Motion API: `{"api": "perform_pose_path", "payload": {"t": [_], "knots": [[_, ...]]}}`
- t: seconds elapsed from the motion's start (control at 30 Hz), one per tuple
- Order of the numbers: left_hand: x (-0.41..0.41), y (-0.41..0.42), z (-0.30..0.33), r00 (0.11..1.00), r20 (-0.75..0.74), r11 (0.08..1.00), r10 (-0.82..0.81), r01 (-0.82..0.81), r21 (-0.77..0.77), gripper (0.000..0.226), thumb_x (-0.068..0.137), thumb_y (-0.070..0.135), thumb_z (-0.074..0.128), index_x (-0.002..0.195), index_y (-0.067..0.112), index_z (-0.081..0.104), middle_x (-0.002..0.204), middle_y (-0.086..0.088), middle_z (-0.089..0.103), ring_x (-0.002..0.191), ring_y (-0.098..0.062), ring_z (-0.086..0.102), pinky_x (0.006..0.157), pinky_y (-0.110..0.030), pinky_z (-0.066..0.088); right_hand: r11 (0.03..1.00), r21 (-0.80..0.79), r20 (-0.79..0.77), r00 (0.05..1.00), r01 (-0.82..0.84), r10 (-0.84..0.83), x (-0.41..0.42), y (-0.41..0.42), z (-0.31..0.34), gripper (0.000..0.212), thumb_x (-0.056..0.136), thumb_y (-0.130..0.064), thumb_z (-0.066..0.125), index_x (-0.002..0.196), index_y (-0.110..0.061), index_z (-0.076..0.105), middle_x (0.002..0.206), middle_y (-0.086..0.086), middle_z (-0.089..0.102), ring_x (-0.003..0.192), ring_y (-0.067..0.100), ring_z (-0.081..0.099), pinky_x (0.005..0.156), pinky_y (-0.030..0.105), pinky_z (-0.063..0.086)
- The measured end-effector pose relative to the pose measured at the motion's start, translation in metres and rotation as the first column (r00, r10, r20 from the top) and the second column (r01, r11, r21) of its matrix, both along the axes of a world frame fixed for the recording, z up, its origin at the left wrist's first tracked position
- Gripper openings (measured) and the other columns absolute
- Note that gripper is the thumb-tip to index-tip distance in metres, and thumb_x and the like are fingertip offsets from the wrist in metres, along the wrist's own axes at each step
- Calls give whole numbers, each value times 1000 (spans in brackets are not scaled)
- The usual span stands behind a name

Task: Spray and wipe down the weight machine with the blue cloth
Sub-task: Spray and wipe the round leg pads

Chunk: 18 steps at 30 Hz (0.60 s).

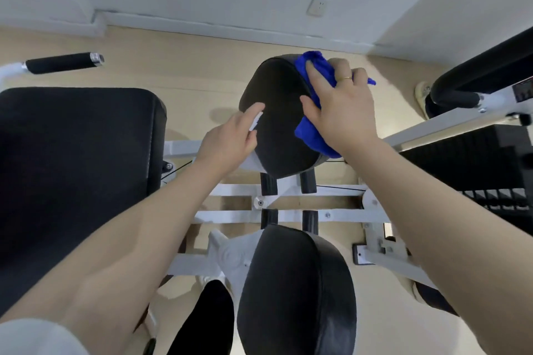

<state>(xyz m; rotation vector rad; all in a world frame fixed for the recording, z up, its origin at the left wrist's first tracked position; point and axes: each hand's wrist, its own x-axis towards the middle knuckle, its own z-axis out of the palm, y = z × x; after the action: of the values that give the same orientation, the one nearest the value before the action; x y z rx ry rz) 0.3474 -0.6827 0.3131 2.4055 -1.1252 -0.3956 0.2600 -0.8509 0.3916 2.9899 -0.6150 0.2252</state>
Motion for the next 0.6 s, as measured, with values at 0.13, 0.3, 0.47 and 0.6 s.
{"api": "perform_pose_path", "payload": {"t": [0.13,0.3,0.47,0.6], "knots": [[11,-10,5,921,365,990,-135,143,6,51,84,12,58,130,18,38,80,-13,55,43,-25,47,35,-25,36,979,-90,57,980,-184,190,17,-26,-2,44,86,-39,48,127,-26,56,117,17,59,84,42,55,64,44,48],[27,-13,1,777,611,988,-148,91,124,69,69,10,76,126,18,38,82,-11,56,47,-21,46,37,-22,28,953,-10,91,949,-302,301,33,-35,-8,39,90,-40,45,127,-30,53,121,19,56,87,42,54,71,47,50],[28,-1,-5,777,595,978,-206,147,147,67,65,-5,72,120,9,38,79,-18,53,46,-23,33,39,-22,24,953,-43,157,940,-299,302,31,-38,-11,38,91,-37,45,126,-27,56,117,20,58,83,41,54,74,43,50],[13,-2,-16,736,598,948,-317,220,232,69,53,-9,69,112,8,39,73,-15,50,45,-21,26,37,-20,22,968,-48,216,943,-248,253,21,-35,-18,37,92,-36,45,125,-26,58,115,18,59,81,41,54,73,41,49]]}}
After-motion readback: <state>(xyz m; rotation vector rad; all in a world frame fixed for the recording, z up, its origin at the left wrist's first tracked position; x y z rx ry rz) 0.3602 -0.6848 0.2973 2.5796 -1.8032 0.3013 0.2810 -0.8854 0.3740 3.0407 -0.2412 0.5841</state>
